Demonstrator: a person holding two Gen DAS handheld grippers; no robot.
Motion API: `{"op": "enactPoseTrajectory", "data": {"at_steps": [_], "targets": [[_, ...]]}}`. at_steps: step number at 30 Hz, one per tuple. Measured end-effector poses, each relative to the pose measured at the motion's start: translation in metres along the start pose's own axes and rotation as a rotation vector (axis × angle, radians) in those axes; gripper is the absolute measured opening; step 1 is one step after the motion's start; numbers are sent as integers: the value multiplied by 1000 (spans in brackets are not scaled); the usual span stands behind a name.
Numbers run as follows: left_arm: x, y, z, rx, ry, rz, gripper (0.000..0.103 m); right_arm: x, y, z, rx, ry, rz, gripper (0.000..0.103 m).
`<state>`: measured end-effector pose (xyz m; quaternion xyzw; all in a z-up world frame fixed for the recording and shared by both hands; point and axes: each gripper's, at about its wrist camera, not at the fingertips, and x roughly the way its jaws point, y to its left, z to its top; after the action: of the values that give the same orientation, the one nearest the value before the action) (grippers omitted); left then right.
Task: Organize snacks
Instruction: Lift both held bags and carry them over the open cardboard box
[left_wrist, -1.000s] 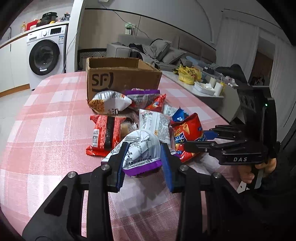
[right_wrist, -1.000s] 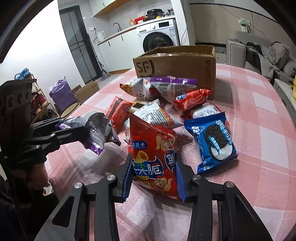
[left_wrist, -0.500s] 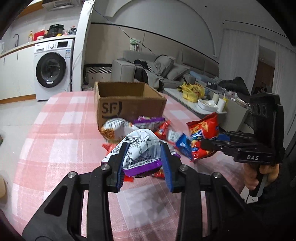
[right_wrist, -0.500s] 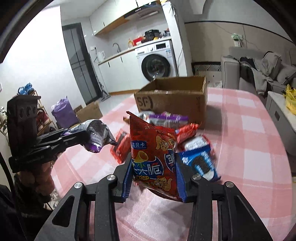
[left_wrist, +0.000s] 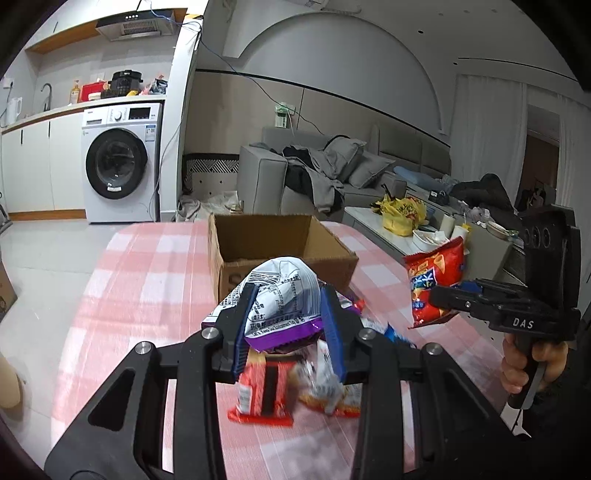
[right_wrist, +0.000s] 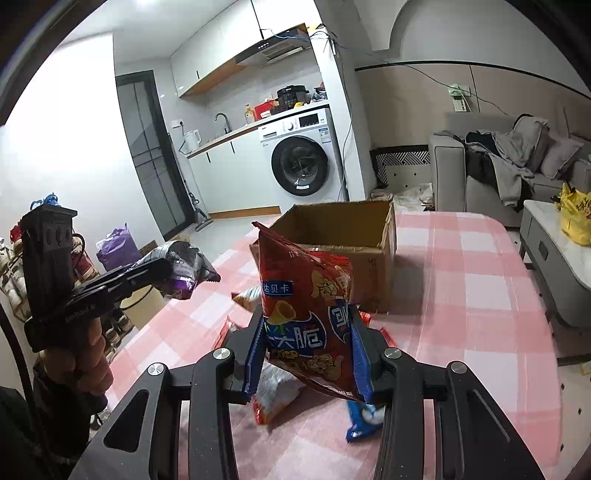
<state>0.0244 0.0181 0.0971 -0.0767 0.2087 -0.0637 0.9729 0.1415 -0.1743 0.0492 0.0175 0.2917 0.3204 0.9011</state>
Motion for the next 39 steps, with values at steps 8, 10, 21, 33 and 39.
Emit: {"op": "enactPoseTrajectory", "data": {"at_steps": [8,10,21,33,39], "targets": [[24,7,30,-9,-3,1,31,9,-7,29,9,-20,-11,41],[33,9,37,-8,-2,4,31,14,-8,35,16,-24,-12,41],[88,24,71,8,-5,23,31,52,-25,66,68,-48,-13,41],[159,38,95,10,21,18,31,97,-41,86,89,-56,-31,41],[190,47,99,11,35,24,31,125,-47,91,103,-40,-13,41]]}}
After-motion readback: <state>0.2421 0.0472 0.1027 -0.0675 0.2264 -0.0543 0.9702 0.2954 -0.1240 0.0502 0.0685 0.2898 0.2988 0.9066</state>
